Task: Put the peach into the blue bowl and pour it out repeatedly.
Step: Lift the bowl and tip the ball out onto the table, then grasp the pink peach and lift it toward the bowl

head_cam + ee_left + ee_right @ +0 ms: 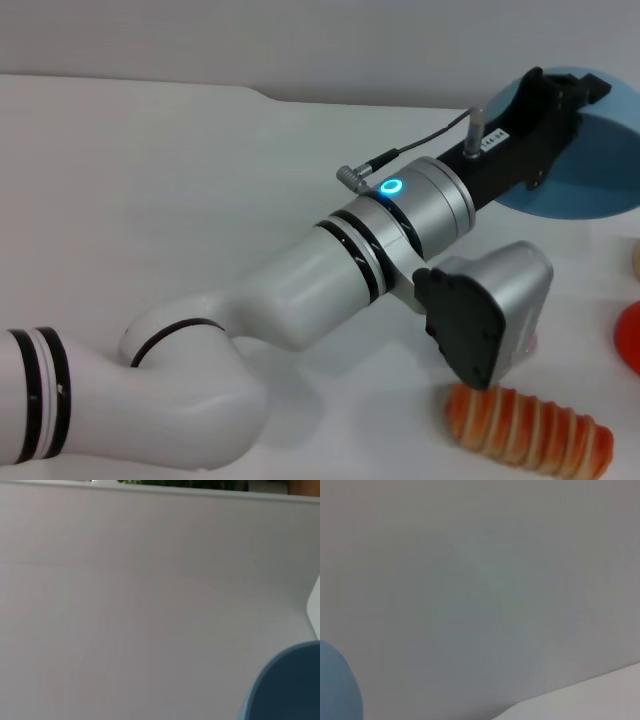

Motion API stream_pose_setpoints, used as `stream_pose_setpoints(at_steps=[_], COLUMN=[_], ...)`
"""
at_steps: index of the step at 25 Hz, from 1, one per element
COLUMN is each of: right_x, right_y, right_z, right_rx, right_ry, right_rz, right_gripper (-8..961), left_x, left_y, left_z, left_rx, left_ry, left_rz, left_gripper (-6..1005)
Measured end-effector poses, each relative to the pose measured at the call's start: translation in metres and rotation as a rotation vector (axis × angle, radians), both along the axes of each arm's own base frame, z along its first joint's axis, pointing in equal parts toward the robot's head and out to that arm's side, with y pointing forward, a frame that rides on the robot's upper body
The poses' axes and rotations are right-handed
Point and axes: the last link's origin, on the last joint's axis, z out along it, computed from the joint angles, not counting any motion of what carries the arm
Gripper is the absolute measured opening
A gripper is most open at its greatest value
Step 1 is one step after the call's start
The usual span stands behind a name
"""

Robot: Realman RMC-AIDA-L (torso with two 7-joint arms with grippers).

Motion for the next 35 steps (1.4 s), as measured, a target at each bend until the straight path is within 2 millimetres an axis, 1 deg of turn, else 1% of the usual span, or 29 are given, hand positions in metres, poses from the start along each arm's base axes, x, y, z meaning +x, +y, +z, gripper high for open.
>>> stream_pose_setpoints(at_steps=[2,4,6,7,9,10,13,14,17,20,22,25,27,30,35], right_x=[0.000,-0.001,-0.002,-0.004,-0.011,-0.017,-0.038,-0.044,-0.055,-0.069,-0.074,-0.074,-0.074,-0.072,-0.073], right_y=[0.000,0.000,0.000,0.001,0.003,0.004,0.010,0.015,0.030,0.044,0.053,0.065,0.070,0.076,0.083], right_z=[-0.001,-0.001,-0.002,-0.001,0.005,0.010,0.017,0.015,0.012,0.008,0.005,-0.006,-0.013,-0.023,-0.044], right_rx=[-0.002,-0.007,-0.019,-0.028,-0.064,-0.099,-0.266,-0.359,-0.531,-0.598,-0.641,-0.740,-0.777,-0.794,-0.794], right_ry=[0.002,0.015,0.050,0.089,0.177,0.221,0.279,0.296,0.308,0.331,0.341,0.323,0.297,0.264,0.275], right_rz=[0.000,0.001,-0.001,0.003,0.036,0.071,0.165,0.164,0.121,0.131,0.101,-0.011,-0.069,-0.122,-0.171], right_gripper=[579,579,579,579,580,580,580,580,580,579,579,577,574,568,559], left_x=[-0.001,-0.002,-0.003,-0.003,-0.007,-0.011,-0.022,-0.026,-0.037,-0.047,-0.049,-0.054,-0.058,-0.062,-0.065], left_y=[0.003,0.013,0.027,0.032,0.049,0.059,0.084,0.092,0.108,0.114,0.115,0.115,0.115,0.114,0.113], left_z=[0.002,0.007,0.013,0.016,0.023,0.026,0.035,0.038,0.045,0.048,0.049,0.050,0.050,0.050,0.049], left_rx=[-0.012,-0.036,-0.068,-0.083,-0.141,-0.178,-0.286,-0.319,-0.423,-0.494,-0.531,-0.561,-0.558,-0.554,-0.551], left_ry=[-0.029,-0.104,-0.200,-0.236,-0.343,-0.395,-0.516,-0.549,-0.625,-0.671,-0.695,-0.724,-0.728,-0.729,-0.729], left_rz=[0.042,0.144,0.275,0.328,0.486,0.573,0.782,0.841,1.000,1.104,1.146,1.189,1.202,1.214,1.223], left_gripper=[0,0,0,-1,-1,-1,0,0,0,-1,-1,-1,-1,0,0])
